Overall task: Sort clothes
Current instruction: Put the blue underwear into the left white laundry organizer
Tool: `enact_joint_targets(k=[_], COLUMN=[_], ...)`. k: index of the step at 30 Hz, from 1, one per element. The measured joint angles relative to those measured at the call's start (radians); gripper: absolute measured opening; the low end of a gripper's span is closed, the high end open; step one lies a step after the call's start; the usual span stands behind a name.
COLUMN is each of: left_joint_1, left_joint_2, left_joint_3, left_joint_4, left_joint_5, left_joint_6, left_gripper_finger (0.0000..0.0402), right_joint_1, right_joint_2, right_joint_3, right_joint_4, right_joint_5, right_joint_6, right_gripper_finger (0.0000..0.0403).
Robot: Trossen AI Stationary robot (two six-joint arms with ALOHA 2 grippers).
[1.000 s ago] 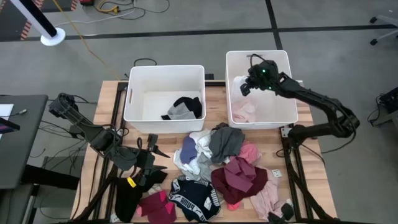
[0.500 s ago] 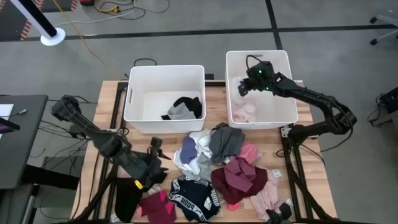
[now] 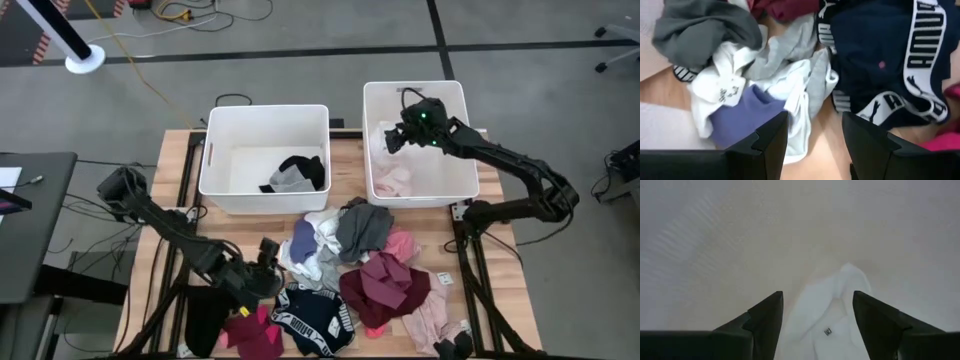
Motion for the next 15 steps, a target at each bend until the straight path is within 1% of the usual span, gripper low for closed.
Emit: enact_joint_targets(k=[2,7,10,12,15], left_joint_1=[0.000,0.000,0.005,0.006,0.020], left_joint_2=[0.018,0.054,0.067,0.068,0.087], left_joint_3=[0.000,0.000,0.000,0.000,0.001], left_joint_4=[0.033,0.147,0.210,0.237,0.279], left_joint_5=[0.044,0.218,0.304,0.332,0.336], left_joint_6=[0.013,0.049,0.060,0.057,0.055], left_gripper_finger=[0.0182,0.0181,0.0176,0.0173,0.0172], right_joint_1=[0.009,0.041,0.067,0.087,0.121], right_joint_2=[-0.033,-0.130,-0.185,-0.219,-0.261], right_joint_3=[0.000,0.001,0.001,0.001,0.001], right_joint_4=[0.002,0.002,-0.001,-0.001,-0.008], right_joint_5=[0.000,0.000,0.001,0.000,0.000], right_joint_6=[0.001,0.003,0.004,0.014,0.026], right_gripper_finger=[0.0255,0.0255,0.0255,0.0255,0.0255])
